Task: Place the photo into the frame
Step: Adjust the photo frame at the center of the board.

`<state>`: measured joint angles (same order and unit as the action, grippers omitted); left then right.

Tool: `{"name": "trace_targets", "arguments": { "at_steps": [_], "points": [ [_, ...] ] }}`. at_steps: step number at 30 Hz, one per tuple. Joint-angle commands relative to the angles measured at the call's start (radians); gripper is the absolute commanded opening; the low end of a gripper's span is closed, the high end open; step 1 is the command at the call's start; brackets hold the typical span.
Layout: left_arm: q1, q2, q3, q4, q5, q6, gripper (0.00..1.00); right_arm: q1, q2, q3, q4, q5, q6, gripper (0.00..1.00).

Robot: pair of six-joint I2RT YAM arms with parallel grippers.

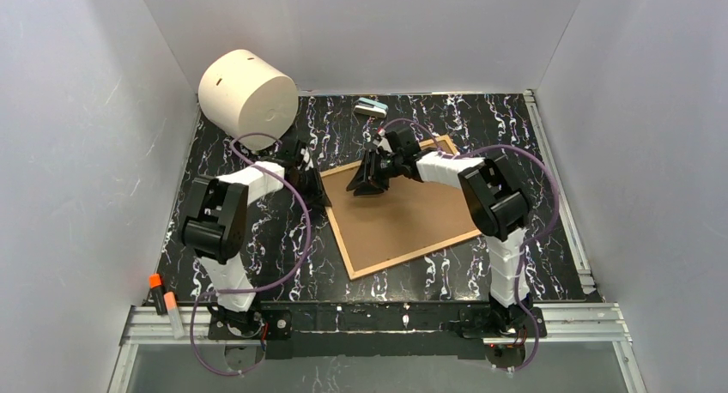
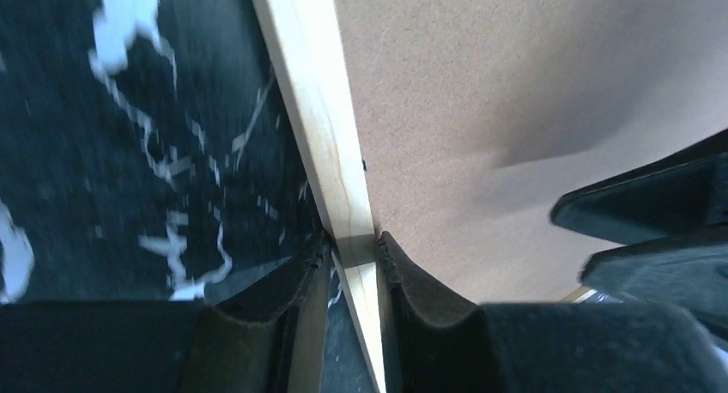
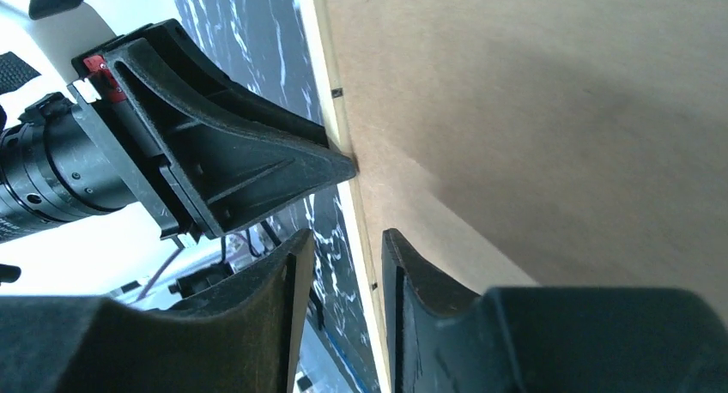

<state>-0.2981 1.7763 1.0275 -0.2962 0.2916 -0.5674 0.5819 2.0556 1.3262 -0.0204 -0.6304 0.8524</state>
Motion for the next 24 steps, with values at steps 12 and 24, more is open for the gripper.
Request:
{"name": "trace_targets", "arguments": {
  "at_steps": [12, 24],
  "points": [
    [0.068, -0.017, -0.112, 0.098, -0.020, 0.054, 0.24, 0.012, 0.294, 0.347, 0.201, -0.120, 0.140, 0.20],
    [0.076, -0.068, -0.179, 0.194, 0.083, 0.015, 0.46, 0.030, 0.389, 0.419, 0.270, -0.231, 0.147, 0.21]
  ]
}}
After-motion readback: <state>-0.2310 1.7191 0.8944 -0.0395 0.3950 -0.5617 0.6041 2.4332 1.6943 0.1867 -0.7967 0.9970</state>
